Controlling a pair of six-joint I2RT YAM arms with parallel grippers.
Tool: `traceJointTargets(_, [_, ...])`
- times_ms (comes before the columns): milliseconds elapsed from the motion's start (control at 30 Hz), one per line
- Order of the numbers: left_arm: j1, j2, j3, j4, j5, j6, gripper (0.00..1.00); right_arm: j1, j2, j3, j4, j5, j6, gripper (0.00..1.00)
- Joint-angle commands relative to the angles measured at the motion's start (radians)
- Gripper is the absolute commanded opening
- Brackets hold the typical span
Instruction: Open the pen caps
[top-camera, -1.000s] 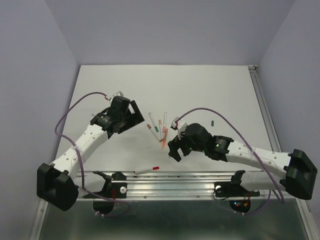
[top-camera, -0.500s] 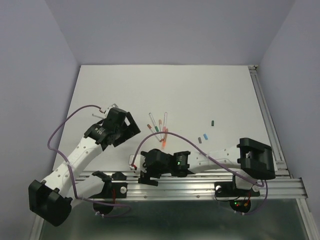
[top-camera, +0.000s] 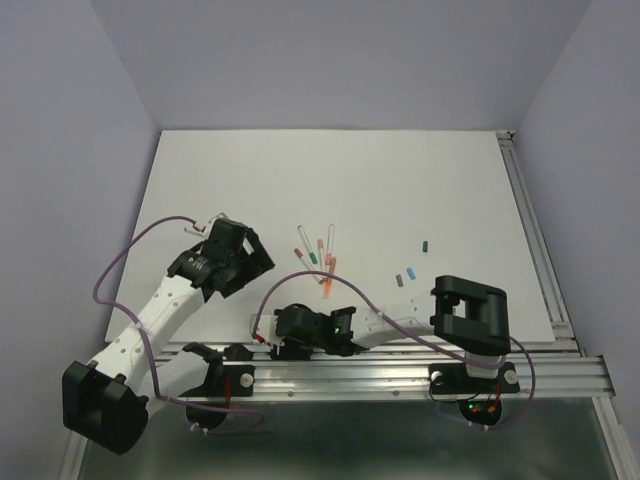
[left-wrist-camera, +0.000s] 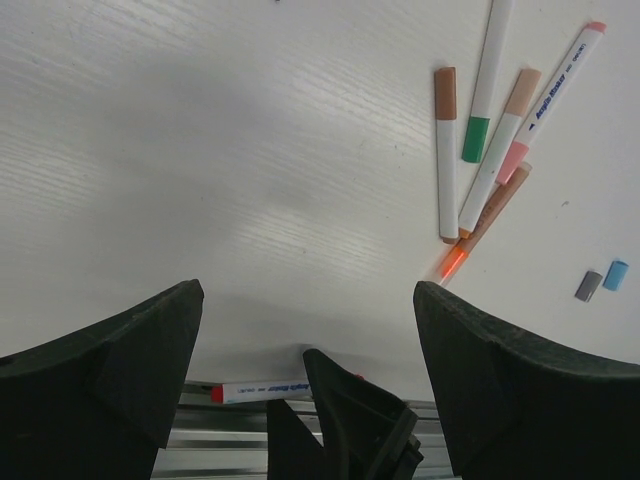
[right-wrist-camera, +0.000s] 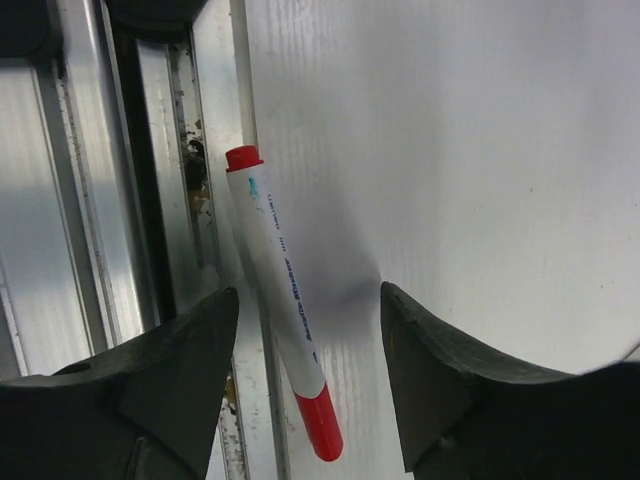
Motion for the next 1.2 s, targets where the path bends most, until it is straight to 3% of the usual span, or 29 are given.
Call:
traceJointTargets(0, [0.014,-0.016,-0.007,0.015,0.001,0.026,0.99,0.002,0.022,0.046,0.069,0.066,-0.012,0.59])
traceJointTargets(67, [0.019,-0.017,-0.006,0.01,0.0,0.028,0.99,0.004,0.031,0.034,0.083,0.077,-0.005,0.45])
traceJointTargets(167, [0.021,-0.023,-0.01,0.009,-0.005,0.026,0.99,0.014,0.033,-0.001,0.122,0.109,0.005,0.33])
traceJointTargets(533, [0.024,-0.048,-0.007,0.032,0.047,0.052,0.99,0.015,-0.041,-0.104,0.227,0.165,0.139,0.08])
traceJointTargets(667, [0.024,-0.08,-0.012,0.091,0.171,0.083,0.99,0.011,-0.119,-0.136,0.273,0.169,0.229,0.05])
traceJointTargets(833, [0.025,-0.121,-0.006,0.131,0.21,0.093,0.99,-0.024,-0.227,-0.173,0.282,0.122,0.35,0.01])
traceJointTargets(1067, [0.008,-0.201,-0.049,0.3,0.346,0.063,0.99,-0.183,-0.395,-0.219,0.265,0.052,0.611,0.01])
traceJointTargets(1167, [-0.013,-0.233,-0.059,0.397,0.343,0.037,0.99,-0.22,-0.444,-0.225,0.271,0.017,0.656,0.01])
